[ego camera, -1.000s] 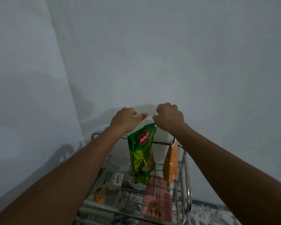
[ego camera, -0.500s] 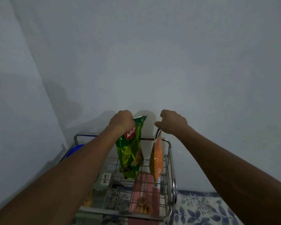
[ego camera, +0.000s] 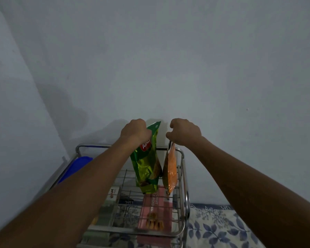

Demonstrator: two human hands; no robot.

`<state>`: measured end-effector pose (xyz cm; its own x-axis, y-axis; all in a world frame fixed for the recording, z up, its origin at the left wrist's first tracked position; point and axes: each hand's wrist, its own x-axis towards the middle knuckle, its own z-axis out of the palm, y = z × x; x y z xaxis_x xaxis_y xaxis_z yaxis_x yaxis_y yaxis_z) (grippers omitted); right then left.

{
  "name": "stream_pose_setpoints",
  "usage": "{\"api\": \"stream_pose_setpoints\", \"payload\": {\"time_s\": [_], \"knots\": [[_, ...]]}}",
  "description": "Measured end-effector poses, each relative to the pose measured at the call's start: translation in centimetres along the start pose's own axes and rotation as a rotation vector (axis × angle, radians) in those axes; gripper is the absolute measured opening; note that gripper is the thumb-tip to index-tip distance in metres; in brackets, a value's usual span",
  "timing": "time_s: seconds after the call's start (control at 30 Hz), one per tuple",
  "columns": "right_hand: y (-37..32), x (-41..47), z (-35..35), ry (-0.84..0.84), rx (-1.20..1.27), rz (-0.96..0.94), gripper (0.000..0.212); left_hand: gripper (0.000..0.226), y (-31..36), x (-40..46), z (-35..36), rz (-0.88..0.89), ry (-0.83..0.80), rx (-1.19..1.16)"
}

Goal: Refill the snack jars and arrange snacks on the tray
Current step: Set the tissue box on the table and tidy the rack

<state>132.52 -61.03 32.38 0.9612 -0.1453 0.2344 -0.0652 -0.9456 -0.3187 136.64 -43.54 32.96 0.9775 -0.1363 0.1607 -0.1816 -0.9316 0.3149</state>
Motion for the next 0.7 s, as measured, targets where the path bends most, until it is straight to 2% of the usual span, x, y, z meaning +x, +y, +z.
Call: {"api": "stream_pose_setpoints", "payload": {"time_s": [0.1,0.2,0.3,0.4,0.53,0.7], "knots": [[0.0,-0.1,0.0,-0.003,0.014,-0.008,0.039,0.031,0.0,0.2,-0.5,-0.02,-0.061,-0.034],[0.0,-0.2,-0.1,-0.014,0.053,0.0,0.04,0.033,0.0,0.2,-1.0,-0.034,-0.117,-0.075],[0.0,-0.5,-0.1,-0.05,0.091,0.034,0.032,0.032,0.0,-0.2,-1.1,-0.01,-0.149,-0.093],[0.0,-0.8,-0.2,-0.073,0.107,0.05,0.028,0.031,0.1,-0.9,-0.7,0.018,-0.084,-0.123],[-0.1,-1.0,-0.4,-0.074,0.139,0.053,0.032,0.032,0.3,-1.6,-0.3,0.014,0.028,-0.167],[0.2,-1.2,-0.3,-0.074,0.175,0.048,0.038,0.033,0.4,-1.9,0.1,-0.003,0.09,-0.19]]}}
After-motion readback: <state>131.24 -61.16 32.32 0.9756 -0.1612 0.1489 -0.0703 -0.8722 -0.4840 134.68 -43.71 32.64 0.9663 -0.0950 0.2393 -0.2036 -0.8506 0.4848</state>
